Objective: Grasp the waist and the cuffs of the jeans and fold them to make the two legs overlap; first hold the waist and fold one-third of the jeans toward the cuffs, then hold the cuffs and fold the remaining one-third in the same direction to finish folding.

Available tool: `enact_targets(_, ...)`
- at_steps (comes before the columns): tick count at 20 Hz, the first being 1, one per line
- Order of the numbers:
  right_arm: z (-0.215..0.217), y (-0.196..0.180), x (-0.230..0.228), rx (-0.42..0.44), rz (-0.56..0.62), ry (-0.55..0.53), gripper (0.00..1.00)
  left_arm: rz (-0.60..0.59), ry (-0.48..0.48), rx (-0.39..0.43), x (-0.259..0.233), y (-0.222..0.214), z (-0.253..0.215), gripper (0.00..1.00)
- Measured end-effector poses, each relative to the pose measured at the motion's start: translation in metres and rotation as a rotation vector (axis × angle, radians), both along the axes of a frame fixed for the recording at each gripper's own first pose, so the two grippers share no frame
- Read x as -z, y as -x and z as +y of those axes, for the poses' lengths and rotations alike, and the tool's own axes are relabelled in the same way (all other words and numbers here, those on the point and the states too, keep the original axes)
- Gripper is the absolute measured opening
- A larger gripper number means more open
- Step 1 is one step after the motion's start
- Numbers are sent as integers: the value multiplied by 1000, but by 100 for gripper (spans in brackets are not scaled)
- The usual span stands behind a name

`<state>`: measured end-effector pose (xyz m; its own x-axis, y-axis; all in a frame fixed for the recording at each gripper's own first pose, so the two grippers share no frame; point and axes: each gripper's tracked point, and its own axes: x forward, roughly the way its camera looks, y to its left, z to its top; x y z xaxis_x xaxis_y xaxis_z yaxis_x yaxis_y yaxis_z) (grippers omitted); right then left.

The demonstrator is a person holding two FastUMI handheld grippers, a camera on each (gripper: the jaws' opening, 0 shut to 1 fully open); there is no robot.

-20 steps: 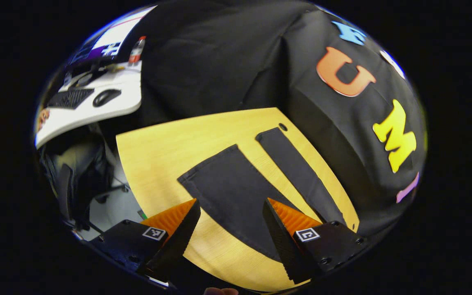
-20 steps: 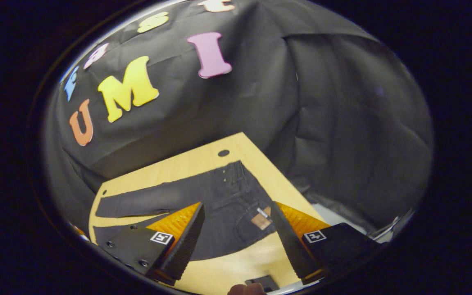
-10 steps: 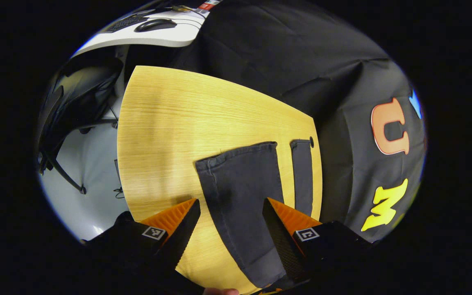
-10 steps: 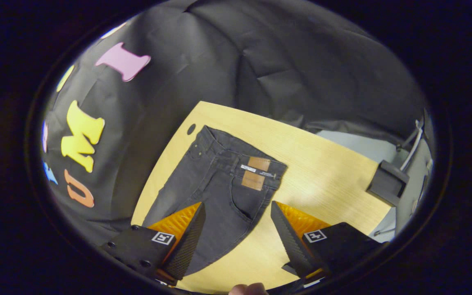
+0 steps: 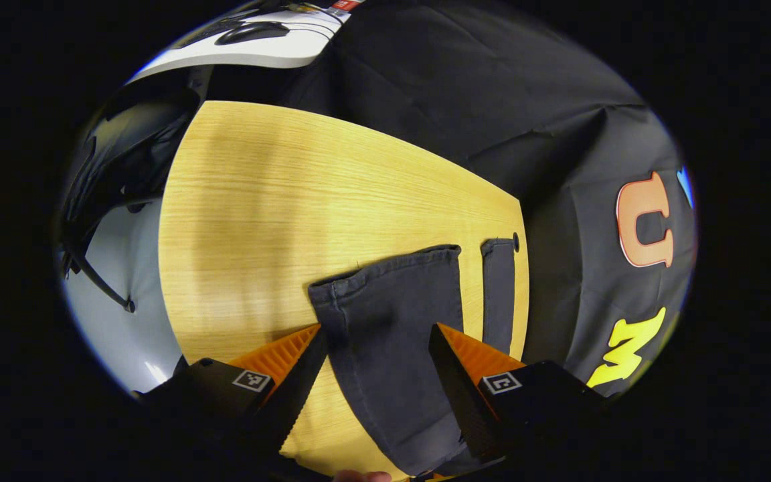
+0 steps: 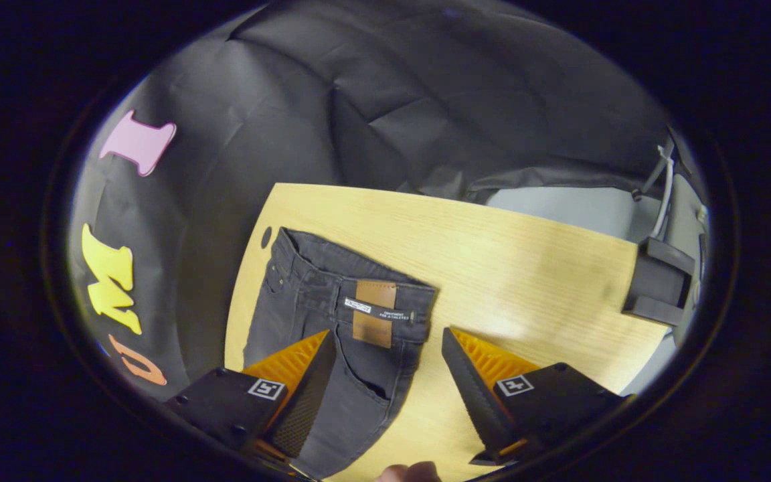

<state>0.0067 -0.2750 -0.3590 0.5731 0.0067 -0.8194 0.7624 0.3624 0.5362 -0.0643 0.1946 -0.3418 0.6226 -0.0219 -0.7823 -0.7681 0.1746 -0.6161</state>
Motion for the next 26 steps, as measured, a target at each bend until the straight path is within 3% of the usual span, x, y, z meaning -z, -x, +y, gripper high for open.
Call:
enact_targets(5, 1, -18, 5, -46, 20, 36, 98, -23, -6, 43, 0, -25, -4, 99)
enact_targets(7, -2, -19, 5, -47, 60, 54, 93, -22, -14, 65, 2, -32, -5, 99)
enact_targets(8, -2, -19, 5, -43, 87, 64, 98, -14, -19, 72, 4, -35, -5, 98)
enact_targets(10, -5, -15, 14, -38, 173, 106, 92, 42, -32, 86, 11, -35, -3, 90)
enact_targets(11, -10, -13, 15, -30, 217, 128, 87, 78, -34, 87, 17, -33, -2, 95)
enact_targets(12, -10, -12, 17, -27, 257, 142, 77, 89, -31, 85, 18, -34, -1, 57)
enact_targets(13, -13, -8, 17, -22, 290, 152, 57, 92, -29, 87, 19, -36, -2, 59)
enact_targets(15, -15, -7, 21, 0, 314, 141, 38, 125, -26, 82, 23, -32, 1, 55)
enact_targets(17, -13, -13, 21, 4, 283, 102, 29, 116, 3, 82, 27, -36, -2, 24)
enact_targets(18, -13, -15, 23, 12, 276, 87, 22, 108, 12, 79, 26, -38, -3, 17)
enact_targets(19, -13, -16, 23, 18, 271, 70, 15, 99, 23, 77, 25, -39, -4, 15)
enact_targets(21, -7, -17, 23, 29, 243, 31, 15, 66, 37, 78, 15, -44, -5, 8)
enact_targets(22, -10, -17, 15, 31, 226, 13, 5, 53, 39, 83, 10, -46, -6, 5)
enact_targets(26, -8, -18, -17, 31, 144, -29, 5, 37, 58, 115, -17, -50, -6, 4)
